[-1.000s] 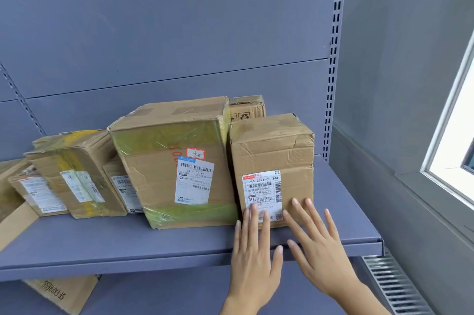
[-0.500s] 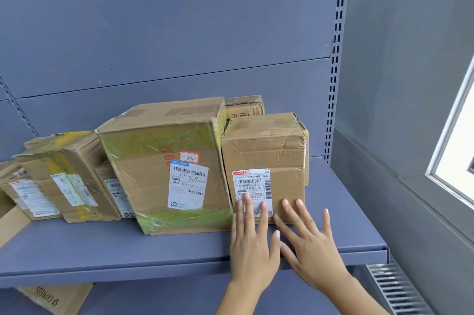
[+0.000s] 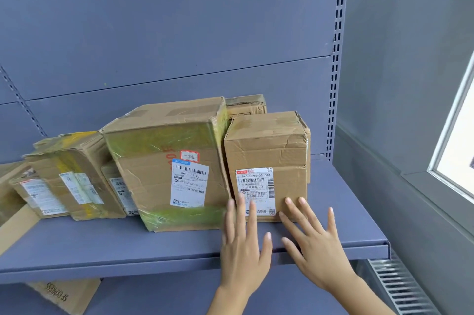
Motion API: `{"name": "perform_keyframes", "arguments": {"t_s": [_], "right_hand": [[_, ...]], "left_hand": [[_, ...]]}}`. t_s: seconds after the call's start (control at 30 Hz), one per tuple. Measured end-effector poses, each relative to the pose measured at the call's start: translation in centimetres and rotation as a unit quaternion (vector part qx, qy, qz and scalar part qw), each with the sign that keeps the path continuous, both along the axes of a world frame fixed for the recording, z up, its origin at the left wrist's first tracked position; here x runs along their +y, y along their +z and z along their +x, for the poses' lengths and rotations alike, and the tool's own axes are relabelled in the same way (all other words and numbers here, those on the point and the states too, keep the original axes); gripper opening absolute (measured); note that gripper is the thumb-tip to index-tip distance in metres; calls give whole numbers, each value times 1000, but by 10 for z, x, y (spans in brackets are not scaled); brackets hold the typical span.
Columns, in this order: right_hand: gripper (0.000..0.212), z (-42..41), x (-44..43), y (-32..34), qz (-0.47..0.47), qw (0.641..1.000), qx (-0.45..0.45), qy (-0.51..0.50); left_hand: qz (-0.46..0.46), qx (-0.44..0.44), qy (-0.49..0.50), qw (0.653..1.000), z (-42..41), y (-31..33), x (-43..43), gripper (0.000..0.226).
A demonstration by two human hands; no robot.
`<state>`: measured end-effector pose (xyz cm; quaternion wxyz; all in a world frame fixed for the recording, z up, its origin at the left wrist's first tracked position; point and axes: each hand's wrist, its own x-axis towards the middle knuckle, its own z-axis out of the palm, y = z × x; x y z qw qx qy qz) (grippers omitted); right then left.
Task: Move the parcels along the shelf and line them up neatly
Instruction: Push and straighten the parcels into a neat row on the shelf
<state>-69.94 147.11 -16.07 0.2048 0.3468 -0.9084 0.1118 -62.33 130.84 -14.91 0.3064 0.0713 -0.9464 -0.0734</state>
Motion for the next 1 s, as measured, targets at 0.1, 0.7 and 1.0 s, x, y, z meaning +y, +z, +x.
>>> {"name": "perform_keyframes", "arguments": {"t_s": [0.1,0.7,1.0], "right_hand": [[59,1,6,1,-2,1000,-4,4],[66,9,-4,14,54,996,-60,-36],[88,26,2,30,-6,986,-163,31]], "left_hand": [[55,11,38,998,2,-2,-6,73],[56,-82,28,995,1,5,-10,76],[-9,-83,83,993,7,15,12,69]]}}
